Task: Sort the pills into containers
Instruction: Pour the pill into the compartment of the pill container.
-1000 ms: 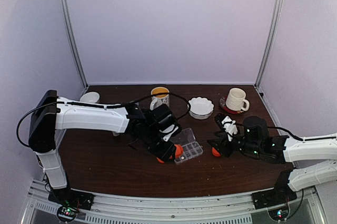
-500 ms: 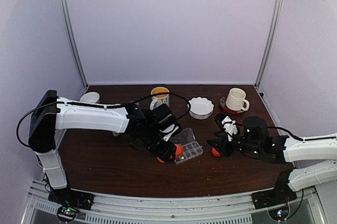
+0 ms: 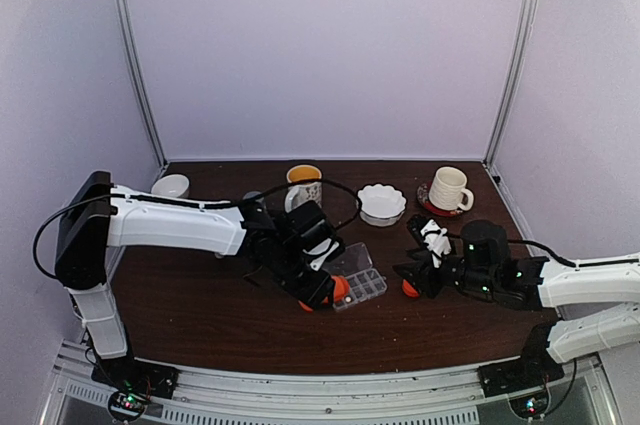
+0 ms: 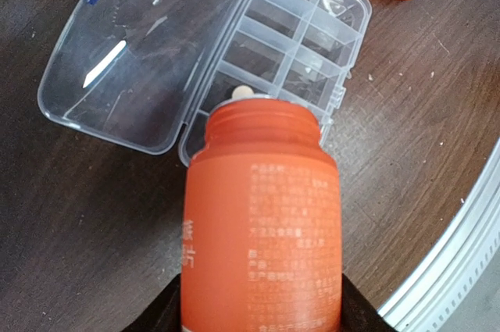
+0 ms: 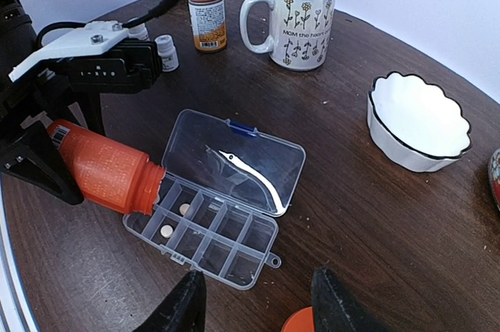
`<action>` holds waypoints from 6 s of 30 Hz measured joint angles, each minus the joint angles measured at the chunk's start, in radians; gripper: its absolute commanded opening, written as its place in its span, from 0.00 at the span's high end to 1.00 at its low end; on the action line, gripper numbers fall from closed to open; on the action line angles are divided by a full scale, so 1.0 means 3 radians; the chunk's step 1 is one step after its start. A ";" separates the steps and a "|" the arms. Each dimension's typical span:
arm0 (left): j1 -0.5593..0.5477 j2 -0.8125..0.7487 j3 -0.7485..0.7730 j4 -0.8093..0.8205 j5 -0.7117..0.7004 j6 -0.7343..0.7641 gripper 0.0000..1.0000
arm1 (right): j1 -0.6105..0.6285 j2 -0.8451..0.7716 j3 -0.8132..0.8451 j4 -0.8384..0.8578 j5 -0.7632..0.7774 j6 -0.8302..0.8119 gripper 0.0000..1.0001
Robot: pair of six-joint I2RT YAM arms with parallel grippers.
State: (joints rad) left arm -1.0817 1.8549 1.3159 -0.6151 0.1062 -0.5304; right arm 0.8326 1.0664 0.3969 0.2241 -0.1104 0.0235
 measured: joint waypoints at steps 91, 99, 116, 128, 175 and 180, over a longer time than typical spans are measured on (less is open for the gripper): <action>-0.0041 0.0292 0.0559 -0.0589 0.0018 0.0142 1.00 | 0.0027 0.0001 0.0017 -0.0015 0.0003 -0.0095 0.50; -0.0041 0.0275 0.0738 -0.0720 -0.0081 0.0203 1.00 | 0.0027 0.0034 0.0022 -0.0018 0.0003 -0.0095 0.50; -0.0038 0.0266 0.0585 -0.0582 -0.0032 0.0195 1.00 | 0.0033 0.0048 0.0033 -0.0036 0.0004 -0.0097 0.50; -0.0038 0.0252 0.0416 -0.0459 -0.0038 0.0163 1.00 | 0.0033 0.0060 0.0034 -0.0038 0.0005 -0.0107 0.50; -0.0045 0.0331 0.1007 -0.1017 0.0151 0.0292 1.00 | 0.0047 0.0078 0.0036 -0.0041 0.0009 -0.0134 0.50; -0.0045 0.0399 0.1008 -0.1027 0.0191 0.0296 1.00 | 0.0047 0.0078 0.0039 -0.0042 0.0009 -0.0134 0.50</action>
State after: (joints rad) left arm -1.0950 1.9747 1.6184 -0.9234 0.1635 -0.4416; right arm 0.8467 1.0897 0.4088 0.2115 -0.1078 -0.0166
